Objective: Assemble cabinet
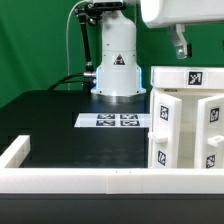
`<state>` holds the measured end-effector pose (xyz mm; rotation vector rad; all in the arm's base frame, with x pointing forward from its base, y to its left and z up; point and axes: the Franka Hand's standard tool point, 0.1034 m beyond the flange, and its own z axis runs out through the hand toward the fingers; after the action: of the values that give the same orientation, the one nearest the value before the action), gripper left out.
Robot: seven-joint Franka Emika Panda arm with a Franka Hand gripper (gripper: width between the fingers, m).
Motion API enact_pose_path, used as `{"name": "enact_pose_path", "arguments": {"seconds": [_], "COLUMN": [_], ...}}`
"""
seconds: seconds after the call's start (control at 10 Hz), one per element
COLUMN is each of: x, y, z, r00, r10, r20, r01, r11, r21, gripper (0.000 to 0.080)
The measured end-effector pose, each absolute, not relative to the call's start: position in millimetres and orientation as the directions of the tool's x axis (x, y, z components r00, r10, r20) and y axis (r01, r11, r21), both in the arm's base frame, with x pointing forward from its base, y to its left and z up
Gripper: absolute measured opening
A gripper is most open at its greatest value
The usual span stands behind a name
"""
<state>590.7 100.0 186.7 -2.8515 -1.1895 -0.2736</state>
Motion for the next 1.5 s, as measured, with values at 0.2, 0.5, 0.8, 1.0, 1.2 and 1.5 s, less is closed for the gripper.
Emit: {"name": "enact_pose_path", "arguments": {"seconds": [0.2,0.5,0.8,1.0,1.2,1.5], "x": [590,589,586,584,584,583], "y": [96,89,78,76,75,74], "z": [184.5,176.3,167.8,160.9,159.1,158.9], "r00": [0.579,0.389,0.260,0.283,0.296,0.312], "r10": [0.799,0.914,0.962,0.956,0.952,0.947], "r20": [0.160,0.113,0.079,0.076,0.076,0.077], "r01": [0.802,0.912,0.958,0.953,0.949,0.944], "r11": [-0.594,-0.400,-0.267,-0.289,-0.302,-0.318], "r21": [0.061,0.095,0.101,0.090,0.088,0.087], "gripper": [0.0797,0.0797,0.0797,0.0797,0.0793,0.0554]}}
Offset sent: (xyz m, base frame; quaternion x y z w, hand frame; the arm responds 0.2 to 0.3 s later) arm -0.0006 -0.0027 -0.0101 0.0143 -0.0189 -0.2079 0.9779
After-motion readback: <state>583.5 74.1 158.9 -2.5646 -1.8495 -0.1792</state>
